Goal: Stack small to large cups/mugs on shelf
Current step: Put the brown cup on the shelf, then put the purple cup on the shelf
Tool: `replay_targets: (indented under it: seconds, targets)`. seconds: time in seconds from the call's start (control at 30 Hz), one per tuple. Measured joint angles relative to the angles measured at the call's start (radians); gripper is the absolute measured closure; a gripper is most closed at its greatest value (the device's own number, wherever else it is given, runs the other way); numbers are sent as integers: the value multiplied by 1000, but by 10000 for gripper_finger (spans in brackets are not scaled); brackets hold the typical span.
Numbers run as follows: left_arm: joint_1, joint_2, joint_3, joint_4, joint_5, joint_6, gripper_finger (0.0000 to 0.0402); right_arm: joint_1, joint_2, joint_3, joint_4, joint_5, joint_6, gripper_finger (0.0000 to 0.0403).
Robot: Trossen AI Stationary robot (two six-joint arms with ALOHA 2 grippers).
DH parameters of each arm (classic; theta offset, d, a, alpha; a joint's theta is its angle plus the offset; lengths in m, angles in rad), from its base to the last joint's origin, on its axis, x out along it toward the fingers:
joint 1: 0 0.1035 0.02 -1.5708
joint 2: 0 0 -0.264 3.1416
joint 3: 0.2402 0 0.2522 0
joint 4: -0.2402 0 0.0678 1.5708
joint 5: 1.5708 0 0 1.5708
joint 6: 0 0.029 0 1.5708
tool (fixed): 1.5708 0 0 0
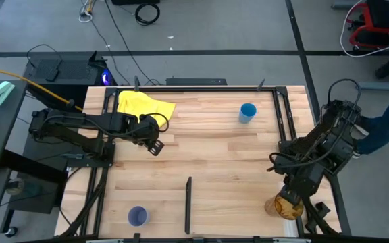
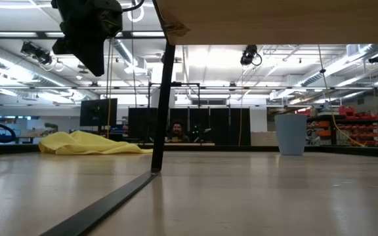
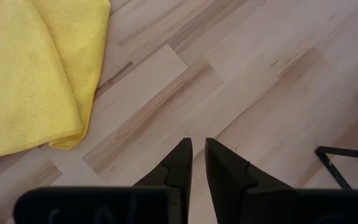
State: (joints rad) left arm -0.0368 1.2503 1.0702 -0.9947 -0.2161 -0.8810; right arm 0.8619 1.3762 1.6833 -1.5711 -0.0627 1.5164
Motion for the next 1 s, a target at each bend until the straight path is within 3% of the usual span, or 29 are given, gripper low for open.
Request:
replay_targets:
  seconds: [0.47, 0.67, 0.87, 1.0]
  targets:
    - [-3, 0, 0, -1, 12, 17, 351, -62, -20, 0, 0, 142, -12, 388]
    - [-60, 0, 0, -131, 72, 20, 356, -105, -23, 0, 0, 197, -67, 387]
    - [-152, -43, 10, -290, 166, -87, 348, -164, -23, 0, 0, 226, -165, 387]
    - [-245, -109, 68, -348, 174, -211, 343, -219, -23, 0, 0, 228, -228, 386]
